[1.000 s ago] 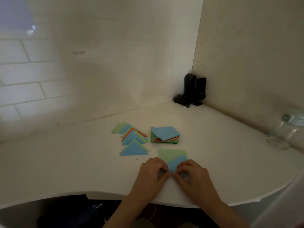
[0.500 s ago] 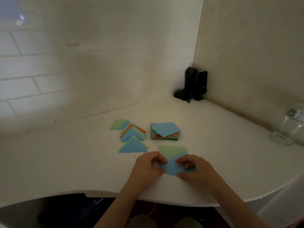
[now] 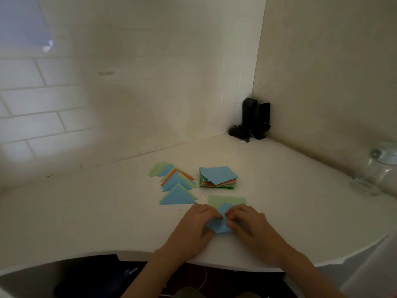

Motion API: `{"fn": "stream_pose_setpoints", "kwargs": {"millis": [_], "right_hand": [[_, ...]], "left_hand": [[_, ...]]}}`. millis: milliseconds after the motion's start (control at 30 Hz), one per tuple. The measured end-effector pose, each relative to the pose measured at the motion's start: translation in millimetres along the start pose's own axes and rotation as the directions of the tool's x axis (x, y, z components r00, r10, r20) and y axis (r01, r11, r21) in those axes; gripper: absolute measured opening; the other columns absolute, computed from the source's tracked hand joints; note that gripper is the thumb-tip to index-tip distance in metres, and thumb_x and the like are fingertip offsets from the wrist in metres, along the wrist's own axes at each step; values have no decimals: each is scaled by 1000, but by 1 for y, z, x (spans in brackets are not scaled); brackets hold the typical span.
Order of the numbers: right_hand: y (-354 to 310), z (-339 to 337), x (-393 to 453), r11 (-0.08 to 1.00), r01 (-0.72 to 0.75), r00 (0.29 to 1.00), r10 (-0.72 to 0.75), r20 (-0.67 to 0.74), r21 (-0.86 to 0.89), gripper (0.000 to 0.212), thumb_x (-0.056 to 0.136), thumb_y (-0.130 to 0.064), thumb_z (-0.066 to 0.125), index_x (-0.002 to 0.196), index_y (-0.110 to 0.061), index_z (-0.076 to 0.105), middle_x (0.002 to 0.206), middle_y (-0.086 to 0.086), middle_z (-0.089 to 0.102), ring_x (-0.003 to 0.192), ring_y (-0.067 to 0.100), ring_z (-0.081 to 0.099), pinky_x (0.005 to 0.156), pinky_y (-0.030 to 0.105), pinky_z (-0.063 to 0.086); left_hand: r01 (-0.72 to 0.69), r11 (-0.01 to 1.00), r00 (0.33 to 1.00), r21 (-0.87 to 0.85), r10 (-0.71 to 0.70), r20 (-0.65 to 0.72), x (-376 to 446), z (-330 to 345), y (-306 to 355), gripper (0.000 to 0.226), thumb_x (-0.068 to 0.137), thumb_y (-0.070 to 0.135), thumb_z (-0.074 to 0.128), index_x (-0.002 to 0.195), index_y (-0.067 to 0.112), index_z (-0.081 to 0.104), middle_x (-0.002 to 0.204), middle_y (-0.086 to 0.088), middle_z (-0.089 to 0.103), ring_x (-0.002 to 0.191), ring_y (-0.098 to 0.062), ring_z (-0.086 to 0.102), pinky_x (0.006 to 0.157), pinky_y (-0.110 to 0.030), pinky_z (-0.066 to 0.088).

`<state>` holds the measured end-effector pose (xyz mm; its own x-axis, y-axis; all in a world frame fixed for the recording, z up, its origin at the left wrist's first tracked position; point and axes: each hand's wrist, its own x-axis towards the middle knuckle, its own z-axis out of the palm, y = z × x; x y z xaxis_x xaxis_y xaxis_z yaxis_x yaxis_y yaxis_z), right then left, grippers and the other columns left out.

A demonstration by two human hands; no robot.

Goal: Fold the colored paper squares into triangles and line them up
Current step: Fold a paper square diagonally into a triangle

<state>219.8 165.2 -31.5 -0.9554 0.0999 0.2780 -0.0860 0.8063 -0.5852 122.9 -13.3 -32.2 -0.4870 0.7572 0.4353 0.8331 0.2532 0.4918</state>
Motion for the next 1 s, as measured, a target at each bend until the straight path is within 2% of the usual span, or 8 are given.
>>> {"fn": "stream_pose_setpoints", "kwargs": {"millis": [100, 233, 367, 500, 667, 767, 900, 1000], "right_hand": [[6, -8, 7, 997, 74, 997, -74, 8, -7, 20, 81, -57, 46, 84, -40, 55, 106, -24, 55, 102, -7, 52, 85, 33, 41], [16, -11, -1, 994, 108, 994, -107, -31, 6, 22, 77, -52, 64, 93, -42, 56, 106, -25, 58, 102, -7, 55, 89, 30, 43], [19, -9, -12, 979, 197, 978, -199, -58, -44, 25, 76, -46, 67, 96, -33, 59, 112, -18, 63, 106, -8, 56, 86, 31, 50], [20, -8, -14, 992, 129, 981, -126, -145, 12, 41, 72, -52, 68, 105, -27, 65, 114, -20, 59, 107, -8, 54, 92, 21, 44], [17, -6, -13, 987, 157, 976, -159, -146, -25, 19, 78, -48, 66, 89, -32, 65, 111, -23, 58, 99, -8, 56, 87, 16, 44], [19, -3, -13, 985, 162, 978, -168, -127, -58, 12, 83, -44, 63, 85, -33, 66, 109, -25, 58, 95, -9, 57, 83, 32, 49], [18, 1, -10, 993, 114, 977, -119, -174, -39, 14, 83, -40, 59, 80, -29, 68, 104, -25, 58, 93, -10, 57, 82, 35, 51], [15, 8, -7, 998, 40, 971, -48, -235, -42, 19, 79, -46, 56, 73, -30, 65, 101, -21, 56, 94, -6, 56, 81, 36, 50]], "left_hand": [[-71, 986, 997, 150, 77, -33, 3, 0, -1, 23, 71, 18, 51, 88, 20, 66, 91, 8, 64, 87, -12, 54, 78, -27, 41], [-103, 954, 989, 281, 130, -77, -4, 4, 4, 12, 69, 21, 56, 78, 25, 63, 83, 12, 63, 76, -11, 54, 67, -24, 36], [-79, 951, 990, 300, 109, -87, -7, 8, 6, 10, 75, 26, 51, 78, 28, 60, 83, 13, 60, 73, -9, 49, 65, -20, 28], [-50, 951, 992, 307, 82, -92, -4, 10, 9, 11, 81, 31, 50, 78, 30, 61, 82, 14, 58, 73, -7, 47, 66, -20, 25], [-10, 971, 997, 241, 28, -69, -2, 13, 6, 11, 81, 35, 52, 80, 31, 62, 83, 15, 57, 75, -8, 50, 67, -20, 29], [49, 993, 996, 108, -41, -74, -2, 11, -2, 17, 78, 43, 57, 80, 29, 65, 86, 16, 60, 80, -5, 51, 70, -24, 40], [146, 989, 979, -9, -146, -142, -2, 9, -7, 33, 72, 56, 60, 73, 24, 67, 82, 16, 59, 82, -2, 48, 75, -15, 36], [219, 976, 964, 2, -216, -156, 2, 12, -7, 41, 69, 63, 54, 73, 24, 66, 82, 12, 54, 85, -6, 45, 78, -18, 35]]}}
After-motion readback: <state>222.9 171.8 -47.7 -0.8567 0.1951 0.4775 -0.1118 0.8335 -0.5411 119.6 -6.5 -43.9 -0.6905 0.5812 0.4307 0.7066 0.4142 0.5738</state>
